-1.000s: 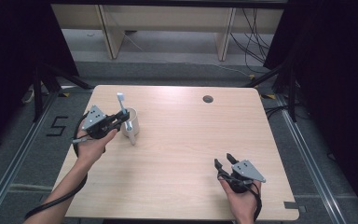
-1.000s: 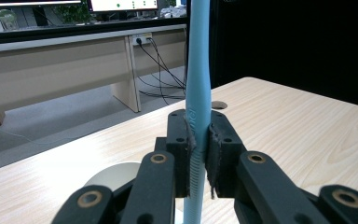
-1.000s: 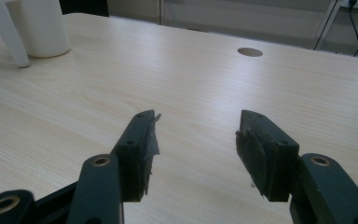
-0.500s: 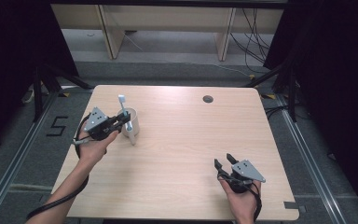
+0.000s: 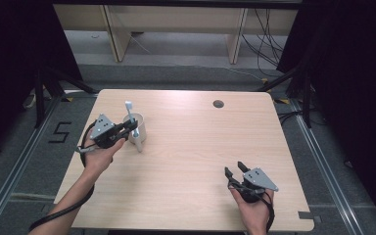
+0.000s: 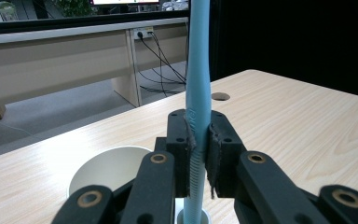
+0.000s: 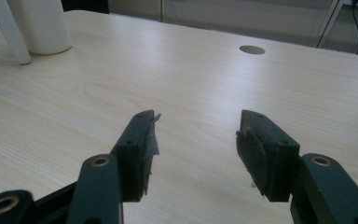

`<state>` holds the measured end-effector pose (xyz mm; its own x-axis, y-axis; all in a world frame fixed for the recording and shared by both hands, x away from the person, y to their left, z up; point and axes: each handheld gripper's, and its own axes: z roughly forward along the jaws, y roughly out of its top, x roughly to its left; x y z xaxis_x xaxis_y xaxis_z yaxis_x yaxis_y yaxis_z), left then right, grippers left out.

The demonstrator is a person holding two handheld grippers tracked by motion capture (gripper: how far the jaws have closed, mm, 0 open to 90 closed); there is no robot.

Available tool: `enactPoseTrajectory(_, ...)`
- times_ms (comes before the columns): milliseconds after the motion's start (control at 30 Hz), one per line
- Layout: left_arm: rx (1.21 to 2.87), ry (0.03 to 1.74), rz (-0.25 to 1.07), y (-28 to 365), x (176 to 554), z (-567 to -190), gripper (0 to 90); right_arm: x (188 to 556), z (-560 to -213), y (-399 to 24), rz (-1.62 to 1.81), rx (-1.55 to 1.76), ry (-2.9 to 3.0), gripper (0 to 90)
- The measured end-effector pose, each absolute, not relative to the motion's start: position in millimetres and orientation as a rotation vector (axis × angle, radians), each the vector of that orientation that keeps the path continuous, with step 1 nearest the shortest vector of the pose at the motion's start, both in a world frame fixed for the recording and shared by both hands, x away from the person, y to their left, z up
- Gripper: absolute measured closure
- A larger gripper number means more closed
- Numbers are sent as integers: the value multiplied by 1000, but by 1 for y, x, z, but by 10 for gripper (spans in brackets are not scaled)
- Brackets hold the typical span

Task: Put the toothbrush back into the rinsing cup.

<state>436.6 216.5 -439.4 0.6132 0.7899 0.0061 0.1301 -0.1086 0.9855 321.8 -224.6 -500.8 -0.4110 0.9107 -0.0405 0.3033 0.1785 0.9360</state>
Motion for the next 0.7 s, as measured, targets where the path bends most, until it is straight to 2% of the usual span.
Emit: enactPoseTrajectory(700, 1609, 782, 667, 217, 439, -450, 804, 321, -502, -222, 1246, 1180, 1833, 468)
